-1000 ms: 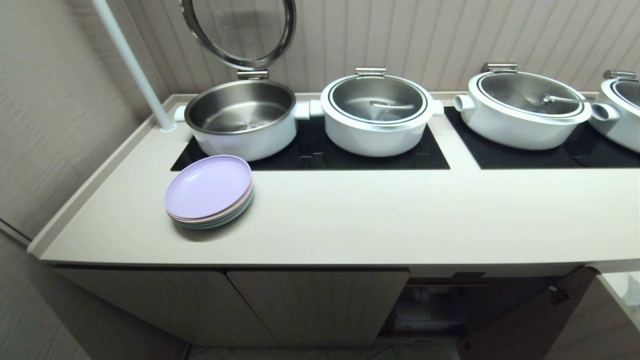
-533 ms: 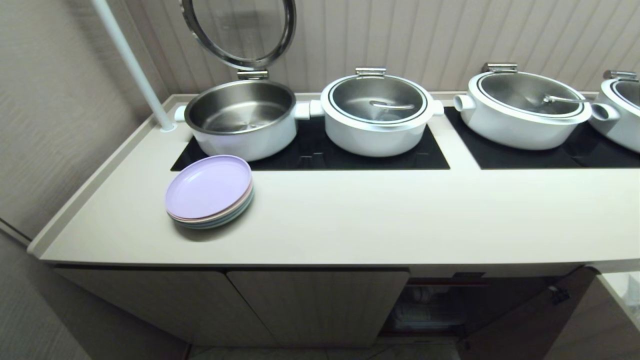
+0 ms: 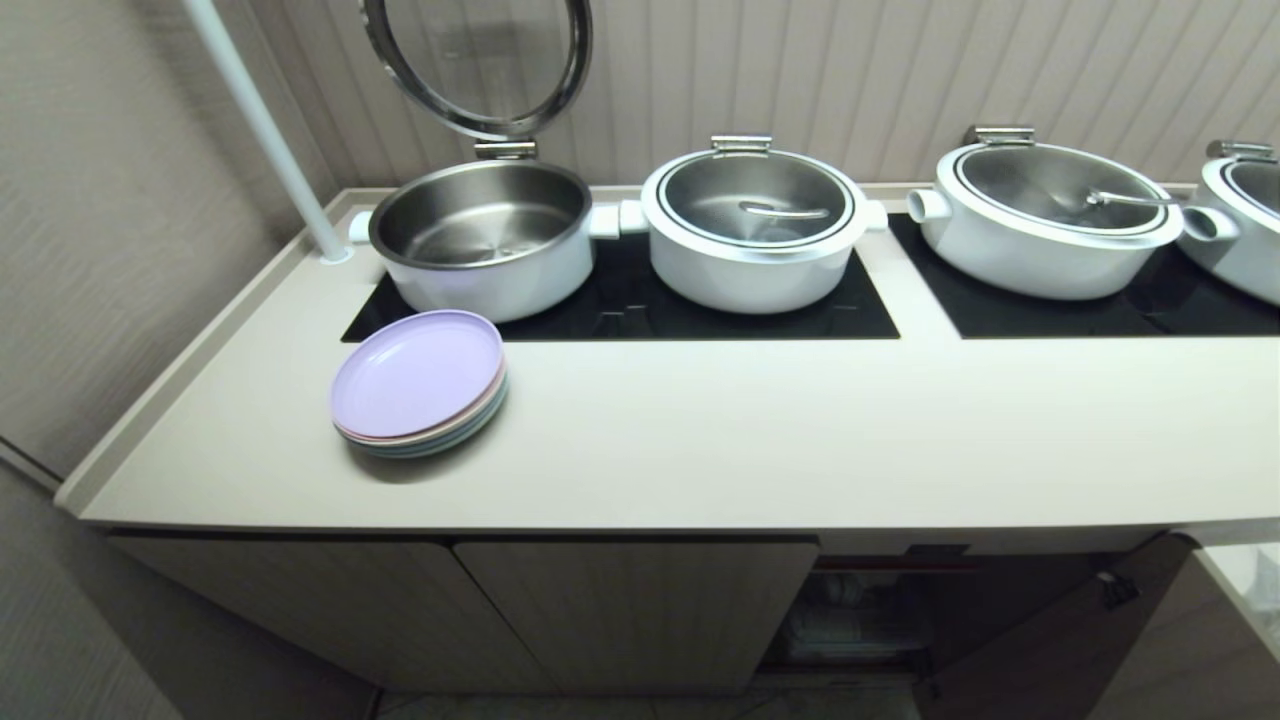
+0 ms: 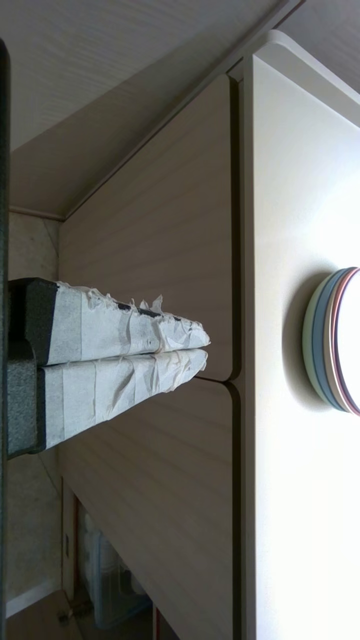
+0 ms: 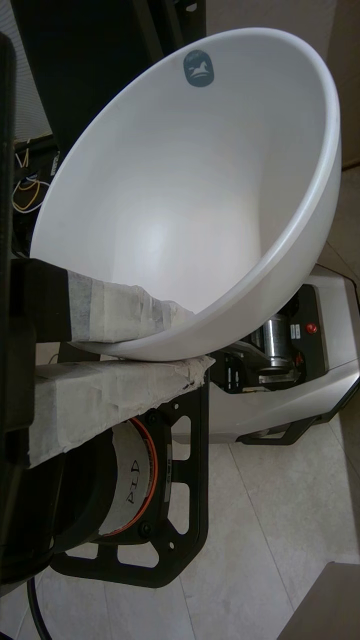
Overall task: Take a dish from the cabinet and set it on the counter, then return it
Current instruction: Put it back into the cabinet
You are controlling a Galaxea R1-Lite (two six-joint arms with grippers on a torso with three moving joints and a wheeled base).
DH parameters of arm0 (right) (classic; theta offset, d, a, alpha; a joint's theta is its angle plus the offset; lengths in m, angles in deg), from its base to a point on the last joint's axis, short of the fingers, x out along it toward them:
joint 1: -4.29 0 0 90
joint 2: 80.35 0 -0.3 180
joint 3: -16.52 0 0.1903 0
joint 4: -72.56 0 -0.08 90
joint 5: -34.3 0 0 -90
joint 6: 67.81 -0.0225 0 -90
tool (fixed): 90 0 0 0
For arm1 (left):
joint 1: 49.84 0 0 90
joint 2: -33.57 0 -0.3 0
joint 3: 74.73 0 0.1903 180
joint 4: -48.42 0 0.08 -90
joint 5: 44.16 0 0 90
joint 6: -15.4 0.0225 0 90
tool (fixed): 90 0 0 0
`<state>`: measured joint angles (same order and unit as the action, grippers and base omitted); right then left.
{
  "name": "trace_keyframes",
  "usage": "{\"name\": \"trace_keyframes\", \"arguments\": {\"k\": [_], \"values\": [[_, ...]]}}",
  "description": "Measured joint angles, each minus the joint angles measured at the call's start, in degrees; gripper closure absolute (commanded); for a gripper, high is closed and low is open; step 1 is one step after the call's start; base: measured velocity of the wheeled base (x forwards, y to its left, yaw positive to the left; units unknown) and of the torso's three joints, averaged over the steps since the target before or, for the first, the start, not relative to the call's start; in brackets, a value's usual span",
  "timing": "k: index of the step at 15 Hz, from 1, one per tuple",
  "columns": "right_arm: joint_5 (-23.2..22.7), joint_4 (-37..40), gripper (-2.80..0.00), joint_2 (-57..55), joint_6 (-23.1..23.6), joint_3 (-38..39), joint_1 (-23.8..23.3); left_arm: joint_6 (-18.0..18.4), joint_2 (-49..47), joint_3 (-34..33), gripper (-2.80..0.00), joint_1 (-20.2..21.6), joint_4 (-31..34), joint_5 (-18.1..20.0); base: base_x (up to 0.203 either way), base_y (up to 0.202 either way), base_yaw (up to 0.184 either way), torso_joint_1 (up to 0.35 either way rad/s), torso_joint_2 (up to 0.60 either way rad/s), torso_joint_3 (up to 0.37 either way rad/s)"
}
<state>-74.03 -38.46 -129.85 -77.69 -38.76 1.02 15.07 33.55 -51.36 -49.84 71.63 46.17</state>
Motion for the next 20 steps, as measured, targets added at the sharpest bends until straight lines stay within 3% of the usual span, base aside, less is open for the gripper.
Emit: {"name": "trace_keyframes", "arguments": {"k": [20], "values": [[0.0, 0.0, 0.0, -0.5, -0.2, 0.1, -0.2, 0.0, 0.0, 0.0, 0.0, 0.0, 0.0, 0.0, 0.0, 0.0, 0.0, 0.0, 0.0, 0.0]]}}
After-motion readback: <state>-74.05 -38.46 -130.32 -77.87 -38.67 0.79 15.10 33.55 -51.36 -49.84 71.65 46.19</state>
